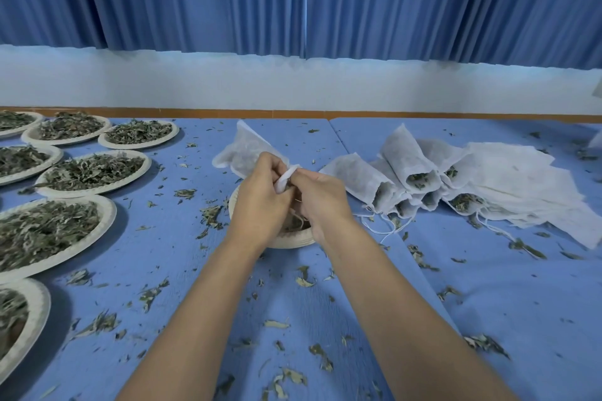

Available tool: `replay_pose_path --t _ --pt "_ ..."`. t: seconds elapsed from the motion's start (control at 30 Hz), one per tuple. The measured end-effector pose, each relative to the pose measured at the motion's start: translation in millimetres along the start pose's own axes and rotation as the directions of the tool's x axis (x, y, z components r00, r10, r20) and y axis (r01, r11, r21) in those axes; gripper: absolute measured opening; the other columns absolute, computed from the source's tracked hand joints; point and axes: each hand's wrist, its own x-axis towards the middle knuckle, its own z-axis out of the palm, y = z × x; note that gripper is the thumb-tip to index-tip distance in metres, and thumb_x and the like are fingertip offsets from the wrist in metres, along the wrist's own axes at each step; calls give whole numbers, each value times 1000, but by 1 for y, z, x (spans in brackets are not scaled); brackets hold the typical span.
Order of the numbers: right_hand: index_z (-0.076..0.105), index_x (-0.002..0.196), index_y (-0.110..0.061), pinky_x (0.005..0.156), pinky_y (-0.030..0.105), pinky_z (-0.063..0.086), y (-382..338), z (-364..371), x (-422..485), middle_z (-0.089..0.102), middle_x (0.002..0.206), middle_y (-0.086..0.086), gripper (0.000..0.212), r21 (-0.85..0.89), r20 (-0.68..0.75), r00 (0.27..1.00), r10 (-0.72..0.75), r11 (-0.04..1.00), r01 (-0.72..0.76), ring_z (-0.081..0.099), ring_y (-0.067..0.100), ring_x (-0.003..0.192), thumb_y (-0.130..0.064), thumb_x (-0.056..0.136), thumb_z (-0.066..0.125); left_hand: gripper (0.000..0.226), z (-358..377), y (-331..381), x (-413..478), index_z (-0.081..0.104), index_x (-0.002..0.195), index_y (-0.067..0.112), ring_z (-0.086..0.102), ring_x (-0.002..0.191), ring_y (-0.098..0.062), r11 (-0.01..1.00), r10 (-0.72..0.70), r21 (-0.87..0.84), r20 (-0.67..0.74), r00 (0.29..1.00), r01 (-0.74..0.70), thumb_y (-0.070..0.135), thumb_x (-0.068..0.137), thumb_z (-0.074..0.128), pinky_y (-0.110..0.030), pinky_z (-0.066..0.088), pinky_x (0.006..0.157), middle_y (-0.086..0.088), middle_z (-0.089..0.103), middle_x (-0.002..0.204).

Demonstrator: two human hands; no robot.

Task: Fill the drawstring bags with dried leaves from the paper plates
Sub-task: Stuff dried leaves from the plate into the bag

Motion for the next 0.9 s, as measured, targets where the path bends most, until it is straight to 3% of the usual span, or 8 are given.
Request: replay_pose_path --t 0.1,0.17,0.23,0.33,0.47,0.7,0.8,0.9 --pt "65 94 9 95 51 49 -10 -1 -2 65 106 31 24 -64 87 996 6 998 -1 65 39 95 -1 88 44 26 -3 -5 2 45 78 23 49 51 -2 997 -39 -74 -52 998 35 8 87 64 -13 37 45 6 51 63" --pt "65 83 -1 88 44 55 -15 -6 -3 67 104 27 27 -93 158 987 3 996 11 67 35 95 2 91 40 26 -4 -9 5 46 78 23 56 59 -15 990 -80 -121 -68 994 72 6 86 64 -17 42 47 0 55 68" --pt "61 79 -9 73 30 58 -18 -8 -5 69 93 18 31 -66 221 975 -8 998 23 67 21 78 6 93 38 28 -4 -11 6 46 78 24 55 58 -14 987 -98 -135 -87 991 86 5 86 65 -14 41 45 -1 56 70" --pt "52 96 -8 68 29 59 -14 -6 -7 65 99 19 18 -31 166 985 -38 999 44 66 21 80 9 91 47 28 -6 -12 7 47 77 24 53 57 -7 982 -111 -168 -116 987 90 5 85 65 -15 41 49 0 54 70" --pt "49 91 -12 78 40 59 -7 0 -6 65 102 18 21 -17 60 991 -117 993 118 68 30 94 7 86 57 28 -8 -11 9 47 76 23 51 60 -15 981 -96 -179 -118 988 74 2 83 63 -20 43 50 0 52 68" --pt "52 93 -16 78 47 55 -9 -8 1 60 88 1 17 -434 -5 923 -384 833 344 66 26 87 -5 84 63 30 -11 -11 8 46 72 22 44 57 -13 978 -115 -190 -136 984 88 -2 82 60 -27 41 55 1 49 65" --pt "62 106 -14 78 45 55 -6 -14 3 60 96 -1 20 -509 32 906 -421 773 378 64 24 90 -13 86 67 29 -12 -8 8 46 71 21 46 56 -11 972 -119 -216 -100 988 96 1 82 64 -23 40 54 0 51 63" --pt "71 93 -12 72 30 55 -5 -18 6 67 80 -1 8 -562 67 894 -443 723 401 63 13 75 -15 88 66 29 -12 -7 8 46 71 19 47 54 -10 966 -119 -240 -63 991 101 3 82 68 -19 41 51 0 51 61"
